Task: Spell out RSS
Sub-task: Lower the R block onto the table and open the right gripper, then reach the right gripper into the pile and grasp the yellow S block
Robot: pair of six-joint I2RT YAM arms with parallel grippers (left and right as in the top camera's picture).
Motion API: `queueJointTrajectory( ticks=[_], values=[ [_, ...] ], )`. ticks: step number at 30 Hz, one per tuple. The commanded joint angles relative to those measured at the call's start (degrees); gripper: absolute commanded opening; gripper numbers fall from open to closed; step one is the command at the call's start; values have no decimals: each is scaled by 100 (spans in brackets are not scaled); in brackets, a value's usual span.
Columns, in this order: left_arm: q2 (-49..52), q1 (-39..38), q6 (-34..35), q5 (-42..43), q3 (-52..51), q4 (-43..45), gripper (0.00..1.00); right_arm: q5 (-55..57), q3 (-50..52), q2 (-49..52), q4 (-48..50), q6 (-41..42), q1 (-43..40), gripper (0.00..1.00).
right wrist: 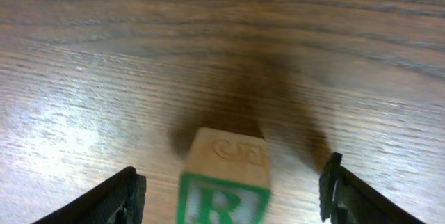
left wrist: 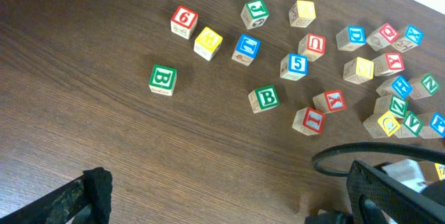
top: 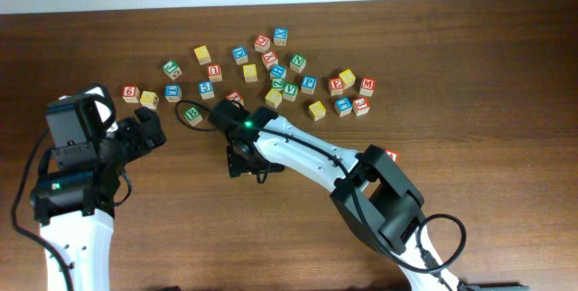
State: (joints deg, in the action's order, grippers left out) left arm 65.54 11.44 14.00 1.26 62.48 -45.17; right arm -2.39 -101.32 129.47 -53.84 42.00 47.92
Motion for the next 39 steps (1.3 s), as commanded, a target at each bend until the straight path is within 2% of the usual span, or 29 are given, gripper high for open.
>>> queueJointTrajectory(
  ticks=[1,4,5,7,8,9,10,12,14,16,17,18,20,21,24,25,27,33,36,39],
  values=[
    [-13,7,33,24,42,4,99,114,-748,-374,-654,-9,-341,98],
    [-13,7,31,24,42,4,99,118,-2238,-804,-2347,-417,-1220,98],
    [-13,7,31,24,42,4,99,120,-2942,-914,-3200,-433,-1770,98],
    [-13,7,33,24,42,4,99,660,-3753,-973,-4297,-435,-2771,98],
    [-13,7,33,24,42,4,99,951,-3845,-997,-4347,-726,-3254,98],
    [-13,7,31,24,42,4,99,966,-3842,-997,-4350,-1462,-3836,98],
    [-13,7,31,24,42,4,99,935,-3762,-994,-4350,-1672,-4417,99],
    [-13,7,33,24,42,4,99,-219,-3602,-994,-4350,-1672,-5023,98],
    [-13,7,31,24,42,4,99,-1484,-3416,-994,-4334,-1668,-5257,98],
    [-13,7,31,24,42,4,99,-1779,-3097,-984,-3969,-1130,-4990,100],
    [-13,7,31,24,42,4,99,-1773,-2754,-984,-3703,-649,-4636,96],
    [-13,7,31,24,42,4,99,-1779,-2533,-984,-3434,-269,-4413,97],
    [-13,7,33,24,42,4,99,-1821,-2354,-984,-2863,-28,-4127,99],
    [-13,7,31,24,42,4,99,-1836,-2332,-984,-2695,249,-4004,93],
    [-13,7,31,24,42,4,99,-815,-1849,-929,-2415,2065,-3185,91],
    [-13,7,33,24,42,4,99,-651,-1646,-874,-2221,2356,-2975,92],
    [-13,7,31,24,42,4,99,-634,-1215,-619,-1488,2603,-2649,92],
    [-13,7,33,24,42,4,99,-531,-1182,229,-1373,3383,-2474,83],
    [-13,7,31,24,42,4,99,-595,-1182,518,-1010,3351,-2463,83],
    [-13,7,31,24,42,4,99,-533,-1182,568,-929,3351,-2463,77]
  ],
)
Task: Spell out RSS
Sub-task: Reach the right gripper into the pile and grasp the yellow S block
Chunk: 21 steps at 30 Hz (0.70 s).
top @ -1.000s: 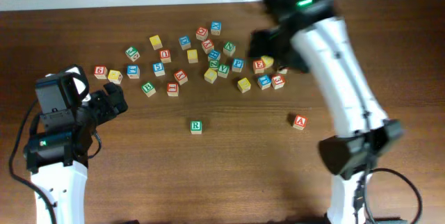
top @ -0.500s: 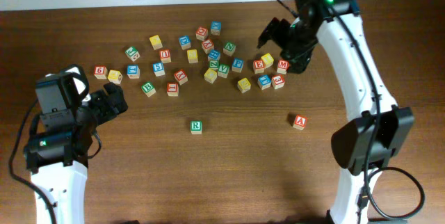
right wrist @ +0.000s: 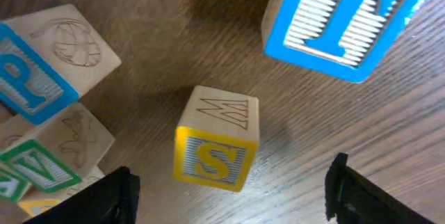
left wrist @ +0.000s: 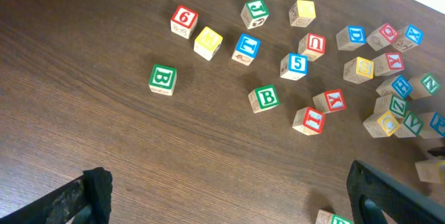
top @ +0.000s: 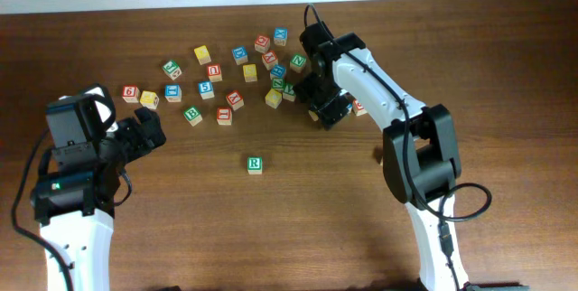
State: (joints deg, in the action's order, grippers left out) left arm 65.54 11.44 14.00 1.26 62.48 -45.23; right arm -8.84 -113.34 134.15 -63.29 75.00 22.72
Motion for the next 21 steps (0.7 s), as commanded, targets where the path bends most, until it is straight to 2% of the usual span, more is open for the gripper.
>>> queueJointTrajectory(
  ticks=[1,9,13,14,15,17,21],
  values=[
    [-13,7,31,24,42,9,99,382,22,125,37,164,57,75],
    [-13,7,31,24,42,11,99,442,46,136,162,160,59,73],
    [-13,7,33,24,42,11,99,507,487,136,450,153,63,73],
    [-13,7,31,24,42,11,99,625,540,136,470,24,63,68],
    [-13,7,33,24,42,11,99,732,540,136,463,-37,63,67],
    [-13,7,33,24,42,11,99,658,540,136,481,-413,63,47],
    [-13,7,31,24,42,11,99,658,540,133,481,-1469,61,31]
  ],
)
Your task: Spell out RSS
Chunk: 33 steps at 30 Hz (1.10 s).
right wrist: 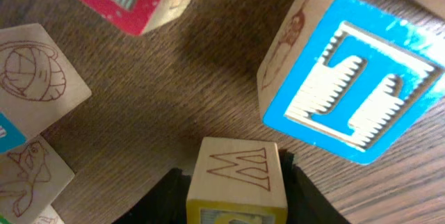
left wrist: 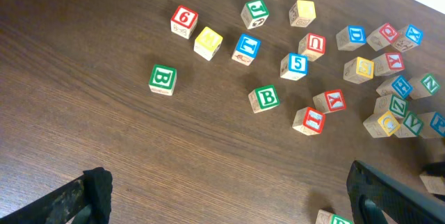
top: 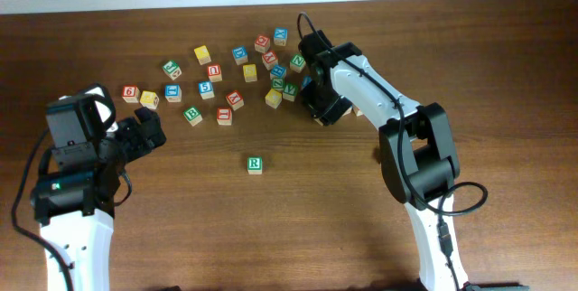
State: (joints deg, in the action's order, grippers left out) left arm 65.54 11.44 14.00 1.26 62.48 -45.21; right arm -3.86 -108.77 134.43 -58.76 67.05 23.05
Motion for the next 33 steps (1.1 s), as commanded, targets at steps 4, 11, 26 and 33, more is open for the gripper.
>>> queueJointTrajectory(
  ticks=[4,11,26,33],
  values=[
    [-13,7,31,24,42,9,99,197,66,48,-107,-2140,31,22],
    [-13,7,33,24,42,9,99,-420,205,-903,-1838,-3473,804,25],
    [-13,7,31,24,42,9,99,-557,1362,-741,-52,-3012,1784,31],
    [-13,7,31,24,42,9,99,-669,398,-743,-584,-3517,1126,29]
  ],
)
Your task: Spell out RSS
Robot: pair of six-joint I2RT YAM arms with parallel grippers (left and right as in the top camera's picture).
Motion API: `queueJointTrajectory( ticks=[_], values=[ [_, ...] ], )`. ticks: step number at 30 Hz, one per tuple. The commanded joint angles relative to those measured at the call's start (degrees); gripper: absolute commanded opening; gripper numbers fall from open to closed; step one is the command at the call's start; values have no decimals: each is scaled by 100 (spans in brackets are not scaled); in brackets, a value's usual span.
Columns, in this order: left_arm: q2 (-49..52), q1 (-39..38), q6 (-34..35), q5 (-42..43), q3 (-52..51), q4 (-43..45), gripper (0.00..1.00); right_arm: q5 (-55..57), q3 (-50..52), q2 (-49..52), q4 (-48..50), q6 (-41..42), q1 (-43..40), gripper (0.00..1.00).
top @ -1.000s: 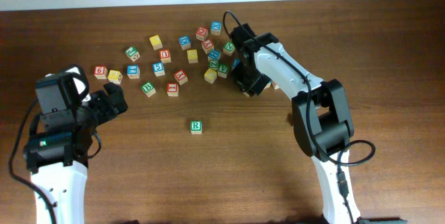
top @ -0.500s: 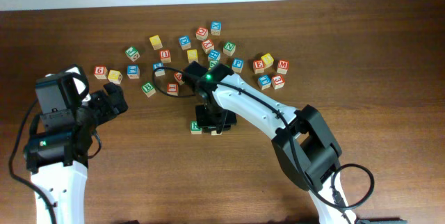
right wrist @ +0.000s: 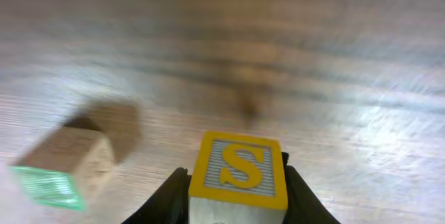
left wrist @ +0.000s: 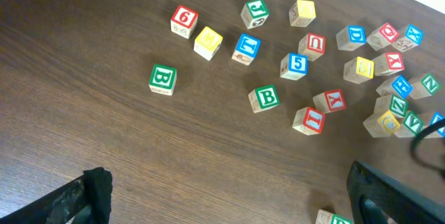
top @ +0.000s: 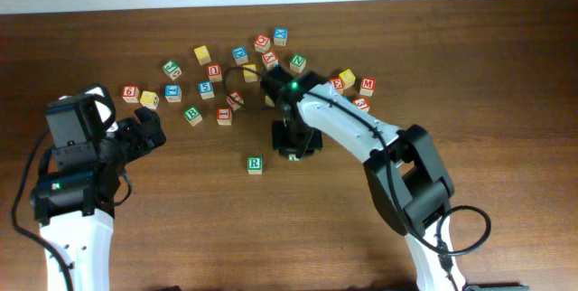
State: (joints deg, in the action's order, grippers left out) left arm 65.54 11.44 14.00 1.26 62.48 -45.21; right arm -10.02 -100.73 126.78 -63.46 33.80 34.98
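Observation:
The green R block (top: 256, 164) sits alone on the brown table, in front of the block pile. Just right of it, my right gripper (top: 293, 145) is shut on a yellow S block (right wrist: 240, 168), held with the S face showing over the wood. The R block (right wrist: 66, 170) shows blurred at the left of the right wrist view. My left gripper (top: 149, 133) stays at the left, open, its fingers (left wrist: 92, 188) spread wide with nothing between them. A corner of the R block (left wrist: 332, 218) peeks in at the bottom of the left wrist view.
Several loose letter and number blocks (top: 237, 74) lie scattered across the back of the table (top: 181, 219), from a red 6 (left wrist: 183, 19) at the left to a red M (top: 367, 84) at the right. The right arm reaches over them.
My right gripper, then shut around the yellow S block among the pile beside a blue T block, now holds it out in front of the pile, just right of the R block.
First my right gripper stood open over the R block in the middle of the table. Then it was open above the yellow S block in the pile, the R left alone. Then it was shut on the S, which is now beside the R. The left arm stayed still.

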Motion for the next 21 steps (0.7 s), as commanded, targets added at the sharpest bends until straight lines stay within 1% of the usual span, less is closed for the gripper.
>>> queueJointTrajectory(
  ticks=[1,4,7,8,10,12,13,14,15,17,19,20,21],
  values=[
    [-13,7,31,24,42,9,99,-52,-538,22,-181,-210,-127,31],
    [-13,7,31,24,42,9,99,87,-494,24,-256,-208,-39,32],
    [-13,7,31,24,42,9,99,166,-470,24,-260,-205,26,38],
    [-13,7,33,24,42,9,99,214,-382,24,-221,-127,35,42],
    [-13,7,31,24,42,9,99,293,63,24,219,120,37,47],
    [-13,7,33,24,42,9,99,273,525,24,809,120,37,47],
    [-13,7,33,24,42,9,99,282,601,24,990,118,59,47],
    [-13,7,33,24,42,9,99,363,656,24,1152,118,70,46],
    [-13,7,31,24,42,9,99,437,656,24,1172,120,68,37],
    [-13,9,31,24,42,9,99,448,654,24,1172,118,57,27],
    [-13,7,31,24,42,9,99,439,551,24,1021,118,59,25],
    [-13,7,33,24,42,9,99,315,361,24,739,116,59,25],
    [-13,7,31,24,42,9,99,271,-2,22,190,111,57,25]
  ],
)
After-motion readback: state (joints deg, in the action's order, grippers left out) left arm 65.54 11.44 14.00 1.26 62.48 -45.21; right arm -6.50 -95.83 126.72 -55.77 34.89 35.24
